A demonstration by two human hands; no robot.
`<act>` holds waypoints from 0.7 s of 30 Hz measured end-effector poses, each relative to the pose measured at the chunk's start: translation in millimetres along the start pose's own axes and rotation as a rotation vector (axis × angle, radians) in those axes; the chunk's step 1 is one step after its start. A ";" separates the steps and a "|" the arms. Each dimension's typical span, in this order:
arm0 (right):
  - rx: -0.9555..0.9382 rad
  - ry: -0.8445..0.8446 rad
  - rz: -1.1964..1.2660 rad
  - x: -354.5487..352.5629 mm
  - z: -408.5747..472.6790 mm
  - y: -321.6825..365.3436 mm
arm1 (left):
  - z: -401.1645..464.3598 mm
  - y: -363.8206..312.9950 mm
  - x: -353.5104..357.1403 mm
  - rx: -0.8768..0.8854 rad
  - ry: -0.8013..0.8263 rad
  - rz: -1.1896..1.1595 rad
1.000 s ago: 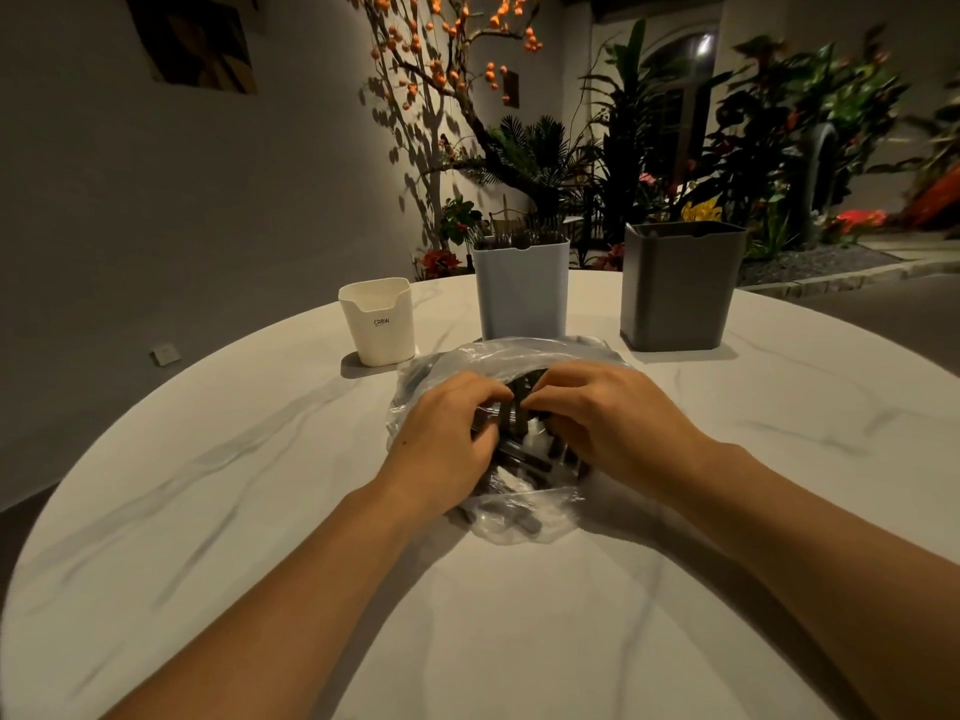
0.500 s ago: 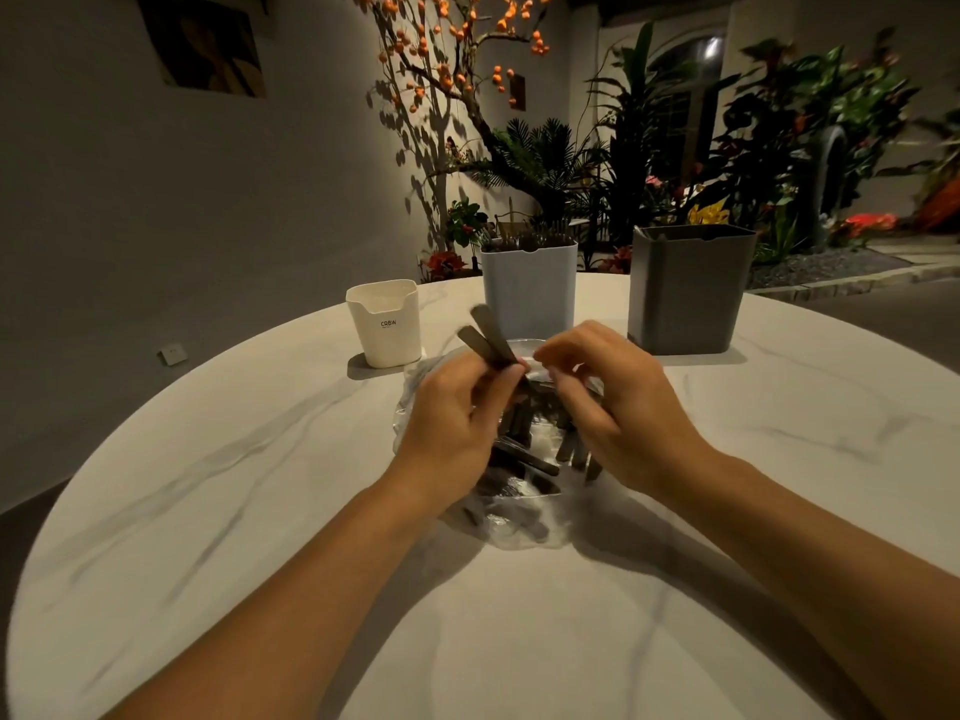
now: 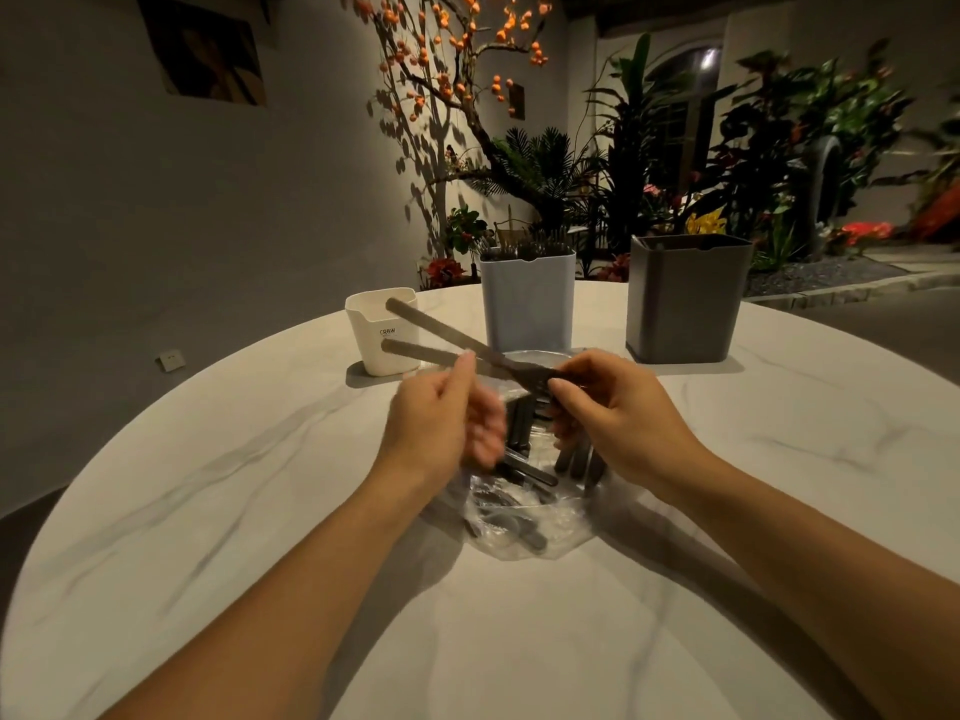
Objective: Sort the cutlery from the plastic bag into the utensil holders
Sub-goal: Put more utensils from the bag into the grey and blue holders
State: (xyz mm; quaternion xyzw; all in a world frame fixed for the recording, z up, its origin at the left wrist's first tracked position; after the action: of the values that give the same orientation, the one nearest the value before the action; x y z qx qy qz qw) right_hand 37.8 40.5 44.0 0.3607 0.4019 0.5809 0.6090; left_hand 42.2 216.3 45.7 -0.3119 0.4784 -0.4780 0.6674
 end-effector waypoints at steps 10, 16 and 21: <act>-0.054 -0.033 -0.074 0.7 0.8 3.1 | -20.3 -46.7 11.2 0.628 -0.311 1.043; -0.091 -0.031 -0.006 2.1 4.4 13.8 | -4.3 -27.7 9.2 0.411 -0.027 0.763; -0.128 -0.023 0.026 4.4 19.5 35.5 | 7.2 -29.9 15.2 0.234 0.086 0.449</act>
State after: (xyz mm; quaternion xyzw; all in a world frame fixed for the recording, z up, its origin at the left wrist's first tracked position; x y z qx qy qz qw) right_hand 40.7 47.8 84.0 0.3329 0.3524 0.6091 0.6278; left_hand 40.1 191.4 69.1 -0.0978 0.5049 -0.3825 0.7675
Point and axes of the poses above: each hand's wrist, its own z-axis towards the middle knuckle, its own x-axis out of the palm, y = z × x, the point moved 8 cm from there along z, towards the middle knuckle, and after that the axes turned 12 degrees about z, right-handed, at the moved point
